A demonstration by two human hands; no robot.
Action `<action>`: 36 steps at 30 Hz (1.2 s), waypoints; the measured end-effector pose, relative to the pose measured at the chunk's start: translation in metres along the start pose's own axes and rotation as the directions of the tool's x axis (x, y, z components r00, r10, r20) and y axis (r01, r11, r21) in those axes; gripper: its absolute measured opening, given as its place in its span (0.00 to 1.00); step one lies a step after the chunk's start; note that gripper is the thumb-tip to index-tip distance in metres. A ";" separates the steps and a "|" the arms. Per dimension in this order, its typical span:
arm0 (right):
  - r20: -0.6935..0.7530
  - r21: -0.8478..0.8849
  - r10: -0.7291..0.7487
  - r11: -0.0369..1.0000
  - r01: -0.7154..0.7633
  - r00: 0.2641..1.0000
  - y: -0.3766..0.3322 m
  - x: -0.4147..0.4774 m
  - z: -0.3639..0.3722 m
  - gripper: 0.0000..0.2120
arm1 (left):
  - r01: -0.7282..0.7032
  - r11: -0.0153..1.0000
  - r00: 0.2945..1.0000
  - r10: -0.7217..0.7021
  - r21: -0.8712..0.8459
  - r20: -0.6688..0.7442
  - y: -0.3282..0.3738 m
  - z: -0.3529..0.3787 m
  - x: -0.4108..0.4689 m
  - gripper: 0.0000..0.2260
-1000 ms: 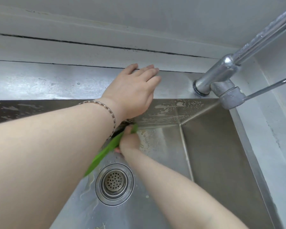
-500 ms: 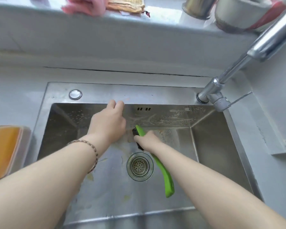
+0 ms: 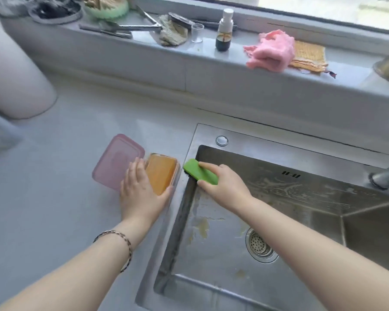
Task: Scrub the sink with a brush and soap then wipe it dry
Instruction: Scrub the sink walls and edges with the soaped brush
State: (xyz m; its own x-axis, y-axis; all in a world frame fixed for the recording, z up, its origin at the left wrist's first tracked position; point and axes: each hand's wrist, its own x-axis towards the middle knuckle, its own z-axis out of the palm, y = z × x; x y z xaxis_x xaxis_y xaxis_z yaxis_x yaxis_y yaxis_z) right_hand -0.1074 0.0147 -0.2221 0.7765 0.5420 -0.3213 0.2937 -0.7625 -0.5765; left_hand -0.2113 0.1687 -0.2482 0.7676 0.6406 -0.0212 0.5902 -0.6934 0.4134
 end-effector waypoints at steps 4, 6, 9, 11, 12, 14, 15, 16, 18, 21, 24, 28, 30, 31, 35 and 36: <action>-0.052 -0.076 -0.125 0.990 0.121 0.991 -0.035 0.025 0.008 0.23 | 0.006 0.998 1.000 -0.005 -0.067 0.008 -0.031 0.008 0.000 0.45; -0.057 -0.125 -0.159 0.981 0.151 0.986 -0.048 0.045 0.018 0.22 | -0.016 0.988 1.000 0.017 -0.152 0.008 -0.039 0.014 -0.001 0.45; -0.077 -0.154 -0.126 0.982 0.113 0.989 -0.059 0.062 0.030 0.21 | -0.041 0.977 0.999 0.034 -0.210 -0.034 -0.046 0.019 -0.001 0.48; -0.050 -0.173 -0.157 0.974 0.146 0.986 -0.057 0.052 0.037 0.21 | -0.048 0.978 0.998 0.038 -0.204 -0.054 -0.049 0.022 0.002 0.50; -0.008 -0.215 -0.212 0.955 0.206 0.977 -0.057 0.039 0.041 0.22 | -0.047 0.978 0.998 0.037 -0.202 -0.052 -0.052 0.023 0.003 0.51; 0.122 -0.252 -0.338 0.899 0.359 0.933 -0.057 0.008 0.043 0.22 | -0.059 0.975 0.998 0.053 -0.214 -0.036 -0.054 0.025 0.005 0.52; 0.177 -0.263 -0.359 0.880 0.395 0.916 -0.058 0.005 0.041 0.22 | -0.066 0.975 0.998 0.059 -0.211 -0.039 -0.055 0.025 0.007 0.52; 0.180 -0.284 -0.344 0.879 0.383 0.922 -0.058 0.013 0.036 0.21 | -0.075 0.978 0.996 0.065 -0.194 -0.057 -0.055 0.026 0.008 0.52; 0.059 -0.323 -0.231 0.916 0.238 0.971 -0.056 0.047 0.025 0.21 | -0.084 0.985 0.994 0.071 -0.150 -0.088 -0.054 0.028 0.008 0.51; -0.001 -0.281 -0.189 0.942 0.181 0.982 -0.059 0.052 0.033 0.21 | -0.109 0.988 0.988 0.095 -0.109 -0.123 -0.054 0.030 0.011 0.50; 0.142 -0.179 -0.306 0.927 0.329 0.941 -0.066 0.008 0.049 0.21 | -0.133 0.982 0.982 0.112 -0.135 -0.151 -0.055 0.032 0.013 0.49; -0.010 -0.225 -0.131 0.966 0.126 0.991 -0.058 0.063 0.025 0.20 | -0.164 0.982 0.972 0.145 -0.096 -0.187 -0.054 0.033 0.013 0.46; -0.046 -0.184 -0.139 0.975 0.128 0.989 -0.058 0.062 0.033 0.21 | -0.168 0.980 0.969 0.145 -0.104 -0.199 -0.055 0.035 0.015 0.46; -0.011 -0.166 -0.199 0.967 0.195 0.980 -0.059 0.046 0.043 0.21 | -0.171 0.978 0.967 0.144 -0.117 -0.211 -0.056 0.036 0.016 0.45; 0.111 -0.156 -0.220 0.959 0.235 0.969 -0.059 0.027 0.038 0.20 | -0.195 0.974 0.961 0.167 -0.114 -0.221 -0.057 0.038 0.015 0.45; 0.050 -0.173 -0.152 0.972 0.158 0.987 -0.057 0.045 0.029 0.20 | -0.191 0.976 0.963 0.166 -0.101 -0.212 -0.056 0.037 0.015 0.45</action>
State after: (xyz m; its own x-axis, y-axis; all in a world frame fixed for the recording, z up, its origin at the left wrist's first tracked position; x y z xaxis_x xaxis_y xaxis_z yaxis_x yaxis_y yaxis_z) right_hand -0.1053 0.0930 -0.2256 0.6939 0.6686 -0.2674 0.5049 -0.7165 -0.4814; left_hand -0.2235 0.2048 -0.3057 0.7844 0.5714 0.2412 0.4046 -0.7662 0.4993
